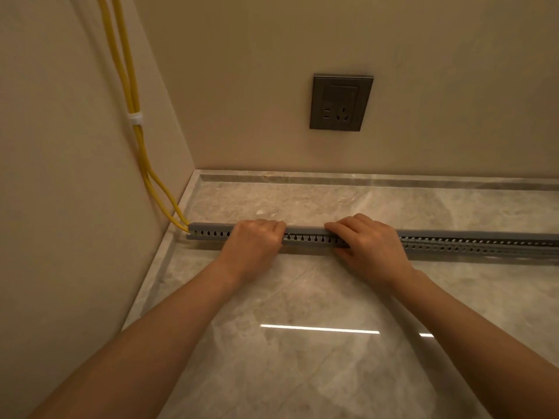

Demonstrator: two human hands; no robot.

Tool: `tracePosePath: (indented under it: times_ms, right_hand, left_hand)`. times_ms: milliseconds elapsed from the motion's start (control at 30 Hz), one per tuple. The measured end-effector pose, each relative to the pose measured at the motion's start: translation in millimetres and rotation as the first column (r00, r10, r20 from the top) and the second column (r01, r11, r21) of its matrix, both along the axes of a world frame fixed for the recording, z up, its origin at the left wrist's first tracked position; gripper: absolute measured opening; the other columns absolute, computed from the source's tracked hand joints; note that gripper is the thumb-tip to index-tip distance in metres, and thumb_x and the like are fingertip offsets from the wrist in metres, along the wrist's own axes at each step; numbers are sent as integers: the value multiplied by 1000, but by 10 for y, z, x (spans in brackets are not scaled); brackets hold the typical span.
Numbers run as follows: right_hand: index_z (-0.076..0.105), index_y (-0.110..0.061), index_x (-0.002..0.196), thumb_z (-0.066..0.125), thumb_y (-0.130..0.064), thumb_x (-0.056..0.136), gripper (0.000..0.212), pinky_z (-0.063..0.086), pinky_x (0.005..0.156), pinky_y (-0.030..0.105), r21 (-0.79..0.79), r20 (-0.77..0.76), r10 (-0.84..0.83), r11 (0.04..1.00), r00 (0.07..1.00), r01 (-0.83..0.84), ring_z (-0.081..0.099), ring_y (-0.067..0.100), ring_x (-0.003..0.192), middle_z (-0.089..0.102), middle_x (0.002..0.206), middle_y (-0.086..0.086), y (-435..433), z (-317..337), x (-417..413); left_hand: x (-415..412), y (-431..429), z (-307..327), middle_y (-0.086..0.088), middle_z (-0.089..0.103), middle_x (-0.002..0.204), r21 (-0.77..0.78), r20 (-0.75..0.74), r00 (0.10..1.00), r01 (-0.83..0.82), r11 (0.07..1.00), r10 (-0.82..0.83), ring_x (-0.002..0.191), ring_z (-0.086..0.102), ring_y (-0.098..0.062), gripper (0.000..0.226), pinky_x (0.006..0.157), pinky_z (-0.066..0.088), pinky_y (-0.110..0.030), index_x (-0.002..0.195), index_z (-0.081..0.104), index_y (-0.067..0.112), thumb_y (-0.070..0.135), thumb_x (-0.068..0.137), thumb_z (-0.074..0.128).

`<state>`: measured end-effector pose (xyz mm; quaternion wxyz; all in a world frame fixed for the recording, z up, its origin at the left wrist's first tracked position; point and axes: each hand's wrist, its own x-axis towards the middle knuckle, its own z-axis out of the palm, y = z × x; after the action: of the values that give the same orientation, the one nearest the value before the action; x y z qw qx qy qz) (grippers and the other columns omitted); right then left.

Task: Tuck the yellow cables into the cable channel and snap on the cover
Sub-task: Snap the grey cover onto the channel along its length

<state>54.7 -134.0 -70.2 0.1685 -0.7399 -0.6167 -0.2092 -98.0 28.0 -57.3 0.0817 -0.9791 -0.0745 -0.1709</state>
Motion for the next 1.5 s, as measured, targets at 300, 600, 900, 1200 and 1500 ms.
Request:
tracePosePath:
  times_ms: [300,600,900,1200,1500]
  right_hand:
    - [71,-6,98,80,-11,66,33,53,50,33,30,-55,11,999,998,-10,66,26,70,71,84,8,180,-63,24]
    - [72,-6,95,82,-12,65,32,53,49,30,37,-64,38,999,997,-35,67,24,69,72,83,7,269,-131,15]
    - [72,-5,96,80,-13,68,30,55,52,34,59,-112,73,996,991,-67,68,27,70,72,84,9,292,-157,35]
    - [68,-4,107,78,-12,72,37,55,56,35,-38,-111,134,990,985,-139,67,28,78,72,97,10,153,-124,106]
    - [67,-3,107,77,-18,74,37,56,63,41,-148,-84,-96,986,992,83,66,29,80,71,96,13,-216,-7,226]
  left_hand:
    - [-3,174,-32,-8,70,67,-79,-15,1000,-20,997,19,55,66,-24,34,45,53,-30,81,69,2,12,54,87]
    - [-24,216,-46,-10,69,68,-151,-50,996,-83,985,77,57,65,-28,22,47,51,-32,80,68,3,9,62,79]
    - [283,-232,-121,-17,70,92,-333,45,993,-92,938,113,84,65,-33,32,76,52,-38,103,66,-2,-1,71,68]
    - [289,-259,-137,-11,68,76,-224,-15,995,-101,969,100,66,64,-28,27,60,52,-32,89,68,1,9,65,78]
    - [292,-174,-156,-14,68,87,-312,-36,997,-70,948,62,79,63,-31,28,70,49,-35,102,65,1,12,77,70]
